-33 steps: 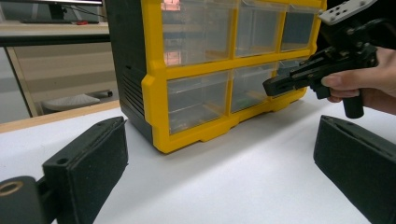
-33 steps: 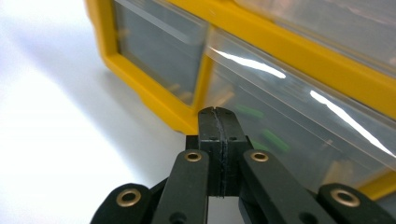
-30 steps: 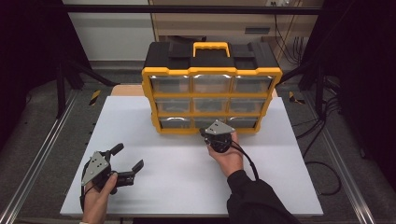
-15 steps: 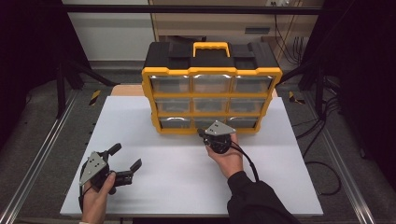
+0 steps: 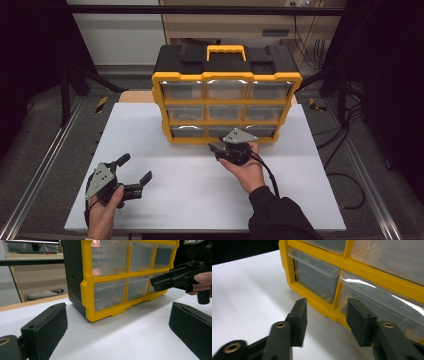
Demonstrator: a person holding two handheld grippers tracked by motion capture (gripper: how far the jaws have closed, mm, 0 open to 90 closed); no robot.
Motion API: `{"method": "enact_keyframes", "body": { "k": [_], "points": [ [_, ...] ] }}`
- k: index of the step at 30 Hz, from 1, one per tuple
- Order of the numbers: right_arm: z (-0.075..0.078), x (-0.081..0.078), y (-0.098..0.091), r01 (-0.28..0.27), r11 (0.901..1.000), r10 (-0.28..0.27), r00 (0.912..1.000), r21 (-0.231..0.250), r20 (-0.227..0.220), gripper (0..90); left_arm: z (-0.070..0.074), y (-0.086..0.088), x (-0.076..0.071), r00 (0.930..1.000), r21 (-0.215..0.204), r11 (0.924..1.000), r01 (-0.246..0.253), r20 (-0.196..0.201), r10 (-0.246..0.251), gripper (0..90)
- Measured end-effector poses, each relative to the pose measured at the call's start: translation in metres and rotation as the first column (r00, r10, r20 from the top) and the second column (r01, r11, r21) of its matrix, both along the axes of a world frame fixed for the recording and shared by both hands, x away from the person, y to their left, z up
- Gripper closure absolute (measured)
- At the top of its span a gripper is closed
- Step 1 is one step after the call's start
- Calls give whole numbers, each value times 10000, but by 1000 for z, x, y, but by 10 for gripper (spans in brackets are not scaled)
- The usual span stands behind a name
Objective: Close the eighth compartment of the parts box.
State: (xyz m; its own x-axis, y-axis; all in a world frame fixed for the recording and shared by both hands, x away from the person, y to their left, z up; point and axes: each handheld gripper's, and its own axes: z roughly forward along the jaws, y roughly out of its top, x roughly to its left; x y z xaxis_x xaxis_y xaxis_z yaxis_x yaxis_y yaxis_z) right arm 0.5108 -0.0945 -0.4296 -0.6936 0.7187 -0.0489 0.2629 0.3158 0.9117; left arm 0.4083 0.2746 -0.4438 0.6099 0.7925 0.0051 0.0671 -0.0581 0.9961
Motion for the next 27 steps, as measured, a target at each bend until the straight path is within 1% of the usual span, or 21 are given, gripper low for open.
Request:
{"method": "enact_keyframes", "body": {
  "k": [4, 5, 6, 8, 14, 17, 18, 21, 25, 27],
  "points": [
    [1, -1, -1, -67, 10000, 67, 9999, -47, -97, 394, 1, 0, 0, 10000, 1, 10000, 7, 44, -7, 13],
    [2, 0, -2, -37, 9999, 37, 10000, -98, -17, 378, 1, 0, 1, 10000, 6, 10000, 15, 23, -15, 13],
    [3, -1, -3, 16, 10000, -16, 10000, 30, -20, 357, 0, 0, 1, 10000, 18, 10000, 24, 8, -24, 13],
    [4, 0, -4, 59, 9999, -59, 10000, 134, 17, 319, 0, 0, 1, 10000, -6, 10000, -6, -14, 6, 13],
    [8, -3, -7, 295, 9995, -296, 9995, 89, 92, 191, 1, 1, 1, 10000, 8, 10000, -2, -5, 2, 12],
    [11, -5, -9, 275, 9995, -279, 9994, 172, 205, 165, 0, 0, 0, 10000, 61, 10000, -18, -20, 18, 12],
    [12, -6, -9, 257, 9994, -261, 9995, 229, 178, 155, 1, 0, 0, 10000, 65, 10000, -28, -22, 29, 12],
    [16, -10, -10, 68, 9999, -73, 9993, 131, 374, 140, 1, -1, 0, 10000, 98, 9999, -44, -5, 44, 12],
    [19, -13, -14, 2, 9995, -16, 9991, 321, 429, 116, 1, -3, 1, 10000, 130, 9999, -28, -35, 28, 12],
    [19, -13, -15, -29, 9994, 15, 9992, 350, 408, 109, 0, -3, 1, 10000, 258, 9997, 9, -57, -7, 12]
  ]
}}
